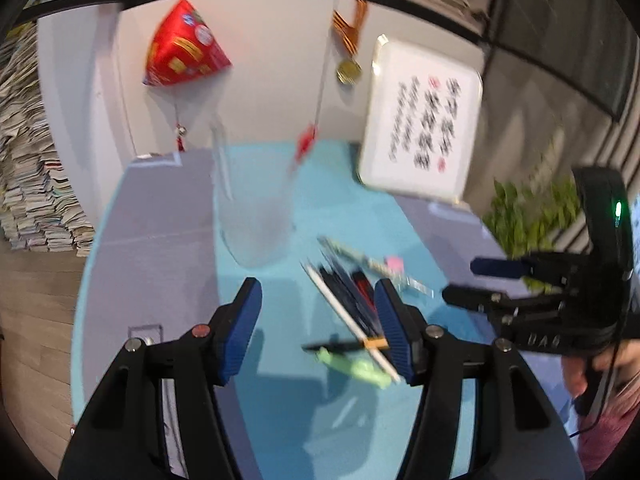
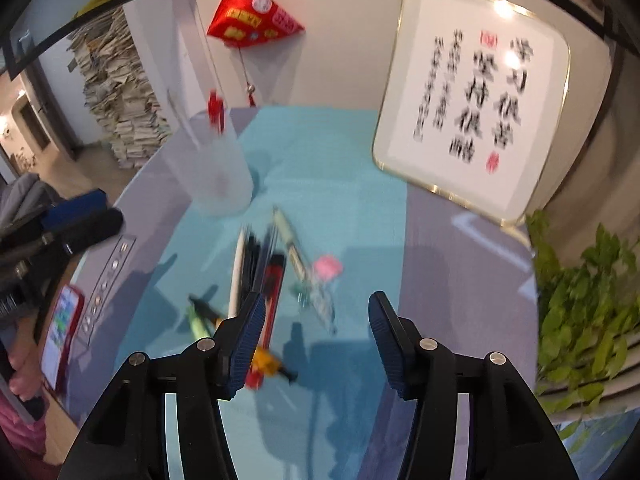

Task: Organize stationery
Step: 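Grasp the orange-and-black pen with the left tool while the right tool returns to the pens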

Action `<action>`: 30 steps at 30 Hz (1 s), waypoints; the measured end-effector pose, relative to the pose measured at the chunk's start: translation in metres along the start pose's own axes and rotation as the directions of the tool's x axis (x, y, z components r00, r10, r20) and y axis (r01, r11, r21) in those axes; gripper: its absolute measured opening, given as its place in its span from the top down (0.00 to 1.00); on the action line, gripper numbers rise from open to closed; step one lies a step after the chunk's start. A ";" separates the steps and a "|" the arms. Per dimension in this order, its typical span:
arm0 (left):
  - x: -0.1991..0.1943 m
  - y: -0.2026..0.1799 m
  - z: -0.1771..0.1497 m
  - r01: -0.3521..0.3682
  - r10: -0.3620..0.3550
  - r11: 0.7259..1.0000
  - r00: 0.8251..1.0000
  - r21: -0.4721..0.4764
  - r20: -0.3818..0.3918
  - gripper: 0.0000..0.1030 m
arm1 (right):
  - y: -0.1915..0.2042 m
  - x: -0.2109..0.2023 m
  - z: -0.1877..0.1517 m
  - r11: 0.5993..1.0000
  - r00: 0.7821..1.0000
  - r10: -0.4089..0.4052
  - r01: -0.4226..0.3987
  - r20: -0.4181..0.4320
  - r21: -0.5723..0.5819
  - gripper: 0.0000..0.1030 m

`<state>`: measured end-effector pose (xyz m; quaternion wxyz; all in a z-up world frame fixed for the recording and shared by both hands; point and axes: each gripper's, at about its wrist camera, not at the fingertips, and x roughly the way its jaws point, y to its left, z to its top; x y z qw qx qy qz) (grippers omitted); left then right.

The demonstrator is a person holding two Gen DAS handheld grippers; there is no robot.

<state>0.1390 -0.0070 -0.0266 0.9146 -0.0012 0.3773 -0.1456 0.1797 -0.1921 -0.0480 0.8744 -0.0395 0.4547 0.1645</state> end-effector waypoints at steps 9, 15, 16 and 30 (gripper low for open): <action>0.033 -0.041 -0.024 -0.027 0.039 0.968 0.998 0.248 -0.044 0.47 | -0.014 0.003 -0.021 0.994 0.999 0.039 -0.038 -0.007 0.100 0.47; 0.060 -0.064 -0.033 0.017 0.020 0.941 0.994 0.339 -0.105 0.57 | -0.013 0.003 -0.019 0.997 0.999 0.033 -0.033 0.000 0.064 0.47; 0.063 -0.066 -0.034 0.030 0.012 0.937 0.993 0.348 -0.118 0.57 | -0.012 0.005 -0.017 0.998 0.999 0.035 -0.035 -0.003 0.049 0.47; 0.076 -0.072 -0.033 0.154 -0.090 0.945 0.971 0.290 -0.222 0.94 | -0.015 0.031 -0.001 0.996 0.996 0.085 -0.085 -0.018 -0.012 0.47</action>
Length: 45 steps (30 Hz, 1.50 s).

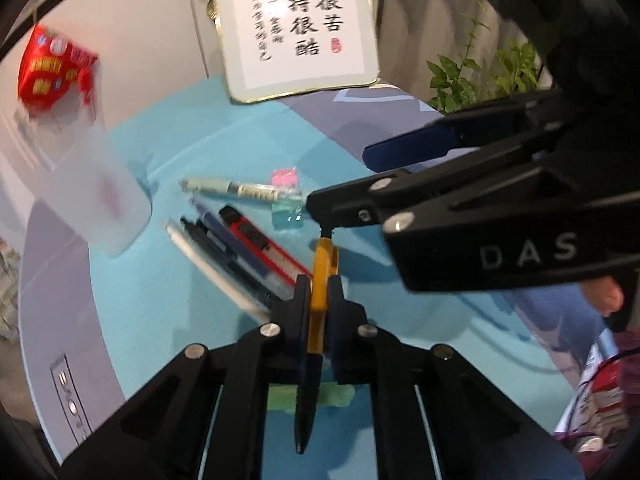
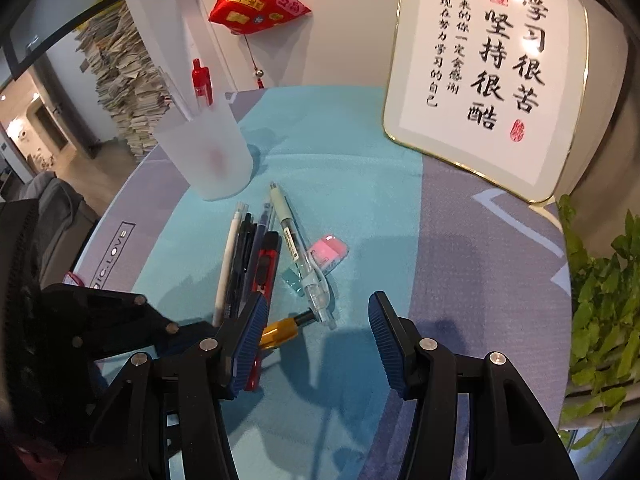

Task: Organize stationery
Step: 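Grasp the orange-and-black pen with the left tool while the right tool returns to the pens, then close the right tool on a clear pen while the left tool holds the orange pen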

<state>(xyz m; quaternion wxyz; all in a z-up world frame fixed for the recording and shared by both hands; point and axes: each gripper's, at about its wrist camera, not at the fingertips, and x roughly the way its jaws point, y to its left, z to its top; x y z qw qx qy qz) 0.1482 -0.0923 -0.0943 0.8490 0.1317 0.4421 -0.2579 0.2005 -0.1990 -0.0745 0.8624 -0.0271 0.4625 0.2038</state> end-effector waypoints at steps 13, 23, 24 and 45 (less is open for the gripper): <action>-0.045 0.078 -0.041 -0.073 0.071 0.936 0.997 -0.344 -0.017 0.94 | 0.026 0.019 0.003 0.995 0.999 -0.026 0.023 -0.028 -0.095 0.99; -0.044 0.084 -0.068 -0.090 0.075 0.918 0.996 -0.387 -0.055 0.94 | 0.028 -0.028 -0.040 0.993 0.999 -0.049 0.048 -0.004 -0.107 1.00; -0.045 0.084 -0.068 -0.091 0.076 0.919 0.996 -0.383 -0.053 0.94 | 0.030 -0.031 -0.042 0.988 0.997 -0.072 0.074 0.020 -0.132 1.00; -0.038 0.079 -0.068 -0.121 0.109 0.921 0.993 -0.369 -0.055 0.92 | 0.038 -0.003 -0.034 0.992 0.995 -0.081 0.074 -0.063 -0.106 0.90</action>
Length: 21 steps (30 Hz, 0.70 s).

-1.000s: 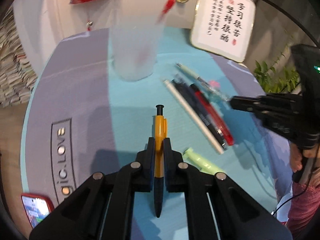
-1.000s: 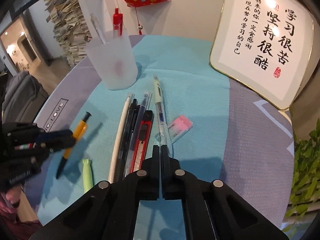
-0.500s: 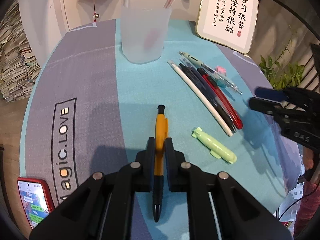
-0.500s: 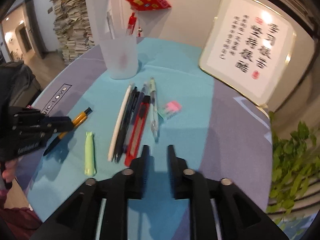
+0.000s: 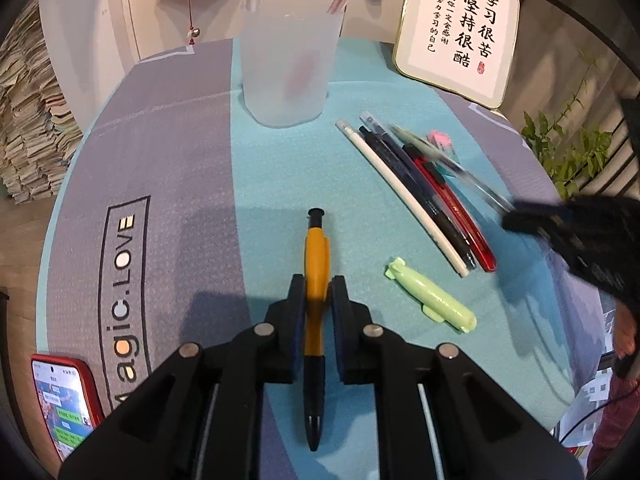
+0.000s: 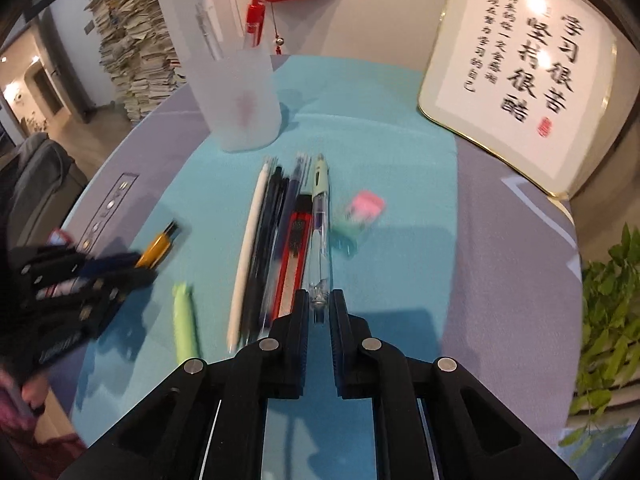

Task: Organize stationery
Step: 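Close the right tool on a clear pen while the left tool holds the orange pen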

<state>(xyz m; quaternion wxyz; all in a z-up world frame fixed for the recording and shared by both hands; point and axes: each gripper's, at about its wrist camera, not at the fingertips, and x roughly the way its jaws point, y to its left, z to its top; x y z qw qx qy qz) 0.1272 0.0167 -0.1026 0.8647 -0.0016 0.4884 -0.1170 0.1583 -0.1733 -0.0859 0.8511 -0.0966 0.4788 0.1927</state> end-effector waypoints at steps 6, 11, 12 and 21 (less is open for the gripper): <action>-0.005 0.003 -0.008 0.018 -0.018 1.000 1.000 -0.006 -0.012 0.93 | -0.008 -0.029 -0.061 0.999 0.994 -0.031 0.033 -0.107 0.018 0.90; -0.004 0.000 -0.008 0.000 0.000 1.000 1.000 -0.003 -0.011 0.92 | -0.003 -0.026 -0.067 0.995 0.986 -0.097 0.094 -0.134 -0.026 0.86; -0.004 0.001 -0.007 -0.004 0.004 1.000 1.000 -0.007 -0.013 0.92 | -0.003 -0.027 -0.065 0.995 0.988 -0.099 0.097 -0.121 -0.023 0.77; 0.003 -0.001 0.012 -0.056 0.056 0.998 0.998 0.008 -0.015 0.70 | 0.002 0.004 -0.006 0.993 0.989 -0.113 0.110 -0.100 -0.034 0.51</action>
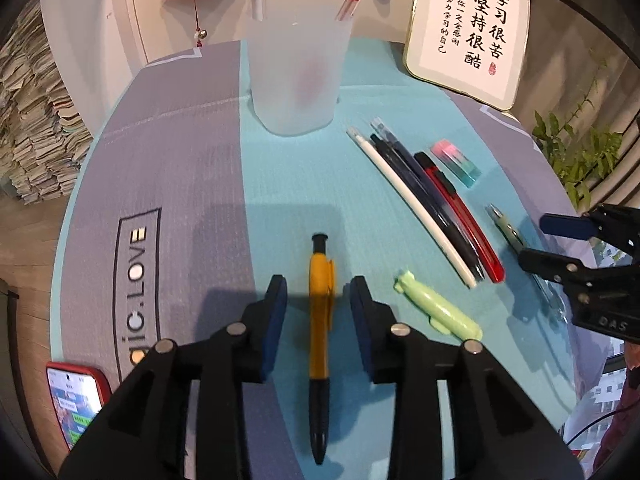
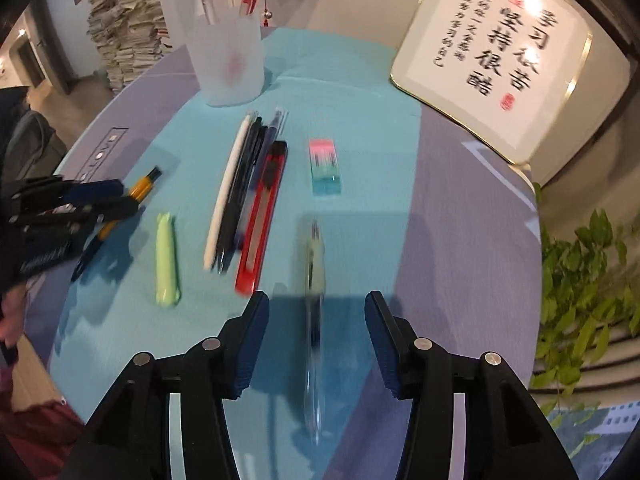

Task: Organize stationery
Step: 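Close the right tool on a clear pen while the left tool holds the orange pen, then lift both pens upright and carry them over the frosted cup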

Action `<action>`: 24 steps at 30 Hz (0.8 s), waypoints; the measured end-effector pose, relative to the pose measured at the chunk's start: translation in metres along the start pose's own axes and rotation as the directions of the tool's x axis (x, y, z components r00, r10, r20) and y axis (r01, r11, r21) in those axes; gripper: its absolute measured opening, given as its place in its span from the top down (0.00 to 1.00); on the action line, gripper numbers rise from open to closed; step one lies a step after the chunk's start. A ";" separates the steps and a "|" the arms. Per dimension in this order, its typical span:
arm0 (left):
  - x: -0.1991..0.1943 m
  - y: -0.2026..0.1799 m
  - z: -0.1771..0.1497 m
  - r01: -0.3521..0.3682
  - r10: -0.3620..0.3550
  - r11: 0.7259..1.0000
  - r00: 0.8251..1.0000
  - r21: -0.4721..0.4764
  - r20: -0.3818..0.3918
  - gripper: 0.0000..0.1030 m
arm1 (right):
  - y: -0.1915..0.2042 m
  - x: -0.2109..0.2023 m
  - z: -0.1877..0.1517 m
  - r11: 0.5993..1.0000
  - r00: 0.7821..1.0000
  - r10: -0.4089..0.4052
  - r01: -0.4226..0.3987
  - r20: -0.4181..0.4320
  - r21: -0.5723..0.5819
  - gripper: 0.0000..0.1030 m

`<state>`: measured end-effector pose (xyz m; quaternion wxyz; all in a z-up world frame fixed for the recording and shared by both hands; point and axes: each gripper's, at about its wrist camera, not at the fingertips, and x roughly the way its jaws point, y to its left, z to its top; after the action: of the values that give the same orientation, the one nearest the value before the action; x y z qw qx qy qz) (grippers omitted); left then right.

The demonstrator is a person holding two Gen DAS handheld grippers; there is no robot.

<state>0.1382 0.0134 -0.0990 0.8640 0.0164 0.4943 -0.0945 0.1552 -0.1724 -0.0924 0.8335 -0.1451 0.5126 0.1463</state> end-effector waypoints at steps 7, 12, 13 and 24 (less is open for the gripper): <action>0.011 -0.004 0.009 -0.021 0.021 0.999 1.000 0.024 -0.013 0.70 | -0.004 0.023 0.017 1.000 0.998 -0.005 0.006 -0.055 0.016 0.63; 0.010 -0.006 0.010 -0.024 0.024 0.999 1.000 0.026 -0.011 0.88 | -0.005 0.026 0.022 0.999 0.998 0.035 -0.034 -0.048 0.030 0.89; 0.008 -0.006 0.009 -0.025 0.025 0.999 1.000 0.021 -0.002 0.89 | -0.005 0.026 0.023 0.999 0.998 0.027 -0.025 -0.049 0.038 0.90; -0.061 -0.023 0.004 -0.001 -0.004 0.999 0.985 0.033 0.172 0.89 | 0.001 -0.063 0.013 0.992 0.979 0.081 -0.097 0.185 0.077 0.90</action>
<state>0.1073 -0.0010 -0.0428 0.9030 0.0221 0.4162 -0.1044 0.1379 -0.1721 -0.0302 0.8749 -0.0721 0.4463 0.1738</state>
